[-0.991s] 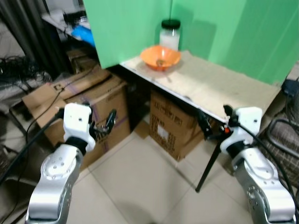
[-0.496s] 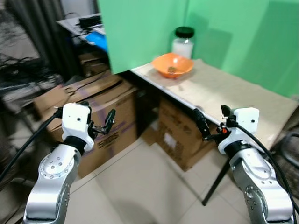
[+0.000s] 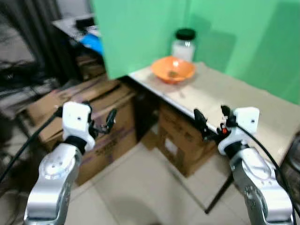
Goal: Setting the table
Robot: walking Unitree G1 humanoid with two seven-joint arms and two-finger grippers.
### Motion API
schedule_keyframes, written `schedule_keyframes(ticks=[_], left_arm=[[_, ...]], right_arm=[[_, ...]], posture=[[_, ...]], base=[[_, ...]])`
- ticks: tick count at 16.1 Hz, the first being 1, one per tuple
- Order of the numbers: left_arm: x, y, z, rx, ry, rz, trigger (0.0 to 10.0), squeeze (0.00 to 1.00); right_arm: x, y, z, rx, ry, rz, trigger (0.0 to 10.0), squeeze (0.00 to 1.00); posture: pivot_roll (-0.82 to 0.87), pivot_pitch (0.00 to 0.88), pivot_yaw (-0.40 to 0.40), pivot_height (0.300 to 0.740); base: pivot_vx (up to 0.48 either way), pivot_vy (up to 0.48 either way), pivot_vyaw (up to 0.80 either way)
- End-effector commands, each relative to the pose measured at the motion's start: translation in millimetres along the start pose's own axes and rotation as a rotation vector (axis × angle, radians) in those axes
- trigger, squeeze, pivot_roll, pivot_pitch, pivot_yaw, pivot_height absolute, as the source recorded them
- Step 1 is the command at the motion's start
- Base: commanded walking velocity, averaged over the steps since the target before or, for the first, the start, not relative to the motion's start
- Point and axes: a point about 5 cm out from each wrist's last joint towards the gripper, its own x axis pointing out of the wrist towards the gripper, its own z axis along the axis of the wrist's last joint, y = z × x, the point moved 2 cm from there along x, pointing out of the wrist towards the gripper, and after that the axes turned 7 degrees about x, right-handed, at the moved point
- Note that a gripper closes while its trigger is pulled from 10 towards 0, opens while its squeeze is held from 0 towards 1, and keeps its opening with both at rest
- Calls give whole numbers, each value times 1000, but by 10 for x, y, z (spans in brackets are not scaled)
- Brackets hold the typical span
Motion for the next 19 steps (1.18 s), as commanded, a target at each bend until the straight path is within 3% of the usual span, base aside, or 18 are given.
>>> schedule_keyframes(ticks=[1,19], left_arm=[[4,-20,35,8,-8,-15,10000,0],[29,-142,29,-3,-11,-54,10000,0]], right_arm=[[-3,-47,11,5,-2,-19,10000,1000],[-5,-40,51,-2,-5,-4,10000,1000]], posture=[[142,0,35,740],[111,0,29,740]], base=[[334,0,0],[331,0,0]])
